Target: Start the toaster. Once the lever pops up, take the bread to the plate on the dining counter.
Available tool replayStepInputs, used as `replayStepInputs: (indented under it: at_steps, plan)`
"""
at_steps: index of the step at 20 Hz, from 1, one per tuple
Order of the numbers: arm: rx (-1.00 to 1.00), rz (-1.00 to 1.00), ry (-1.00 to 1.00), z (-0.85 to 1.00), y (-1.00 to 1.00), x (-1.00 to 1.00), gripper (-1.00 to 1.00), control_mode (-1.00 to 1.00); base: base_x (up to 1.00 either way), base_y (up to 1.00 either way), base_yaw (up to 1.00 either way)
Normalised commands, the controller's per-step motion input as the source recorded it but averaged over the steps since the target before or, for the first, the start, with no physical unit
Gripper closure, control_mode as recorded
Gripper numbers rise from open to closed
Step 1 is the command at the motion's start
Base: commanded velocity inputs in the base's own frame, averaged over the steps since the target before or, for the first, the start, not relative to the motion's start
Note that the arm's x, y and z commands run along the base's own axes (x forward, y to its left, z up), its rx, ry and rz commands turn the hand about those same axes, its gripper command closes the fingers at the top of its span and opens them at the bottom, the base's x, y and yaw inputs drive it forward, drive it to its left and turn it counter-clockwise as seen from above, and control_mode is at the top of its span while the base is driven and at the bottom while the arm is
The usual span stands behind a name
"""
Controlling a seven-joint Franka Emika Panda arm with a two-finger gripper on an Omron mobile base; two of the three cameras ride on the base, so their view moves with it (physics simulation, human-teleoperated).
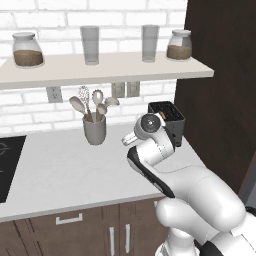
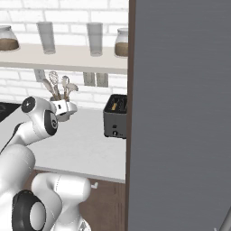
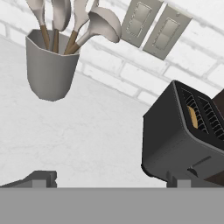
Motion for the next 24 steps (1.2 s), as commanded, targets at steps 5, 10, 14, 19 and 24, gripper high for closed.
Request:
replayStepInputs:
  at_steps: [5,10,14,19,24]
  plan:
    - [0.0,0.0,0.0,0.0,0.0,0.0,-1.0,-1.0,0.0,0.0,0.0]
    - [0.0,0.0,0.0,0.0,0.0,0.0,-1.0,-1.0,0.0,0.0,0.0]
    - [0.0,0.0,0.0,0.0,0.0,0.0,-1.0,-1.0,0.0,0.0,0.0]
    - [0.0,0.0,0.0,0.0,0.0,0.0,-1.0,-1.0,0.0,0.0,0.0]
    - [0.0,0.0,0.0,0.0,0.0,0.0,-1.0,-1.0,0.0,0.0,0.0]
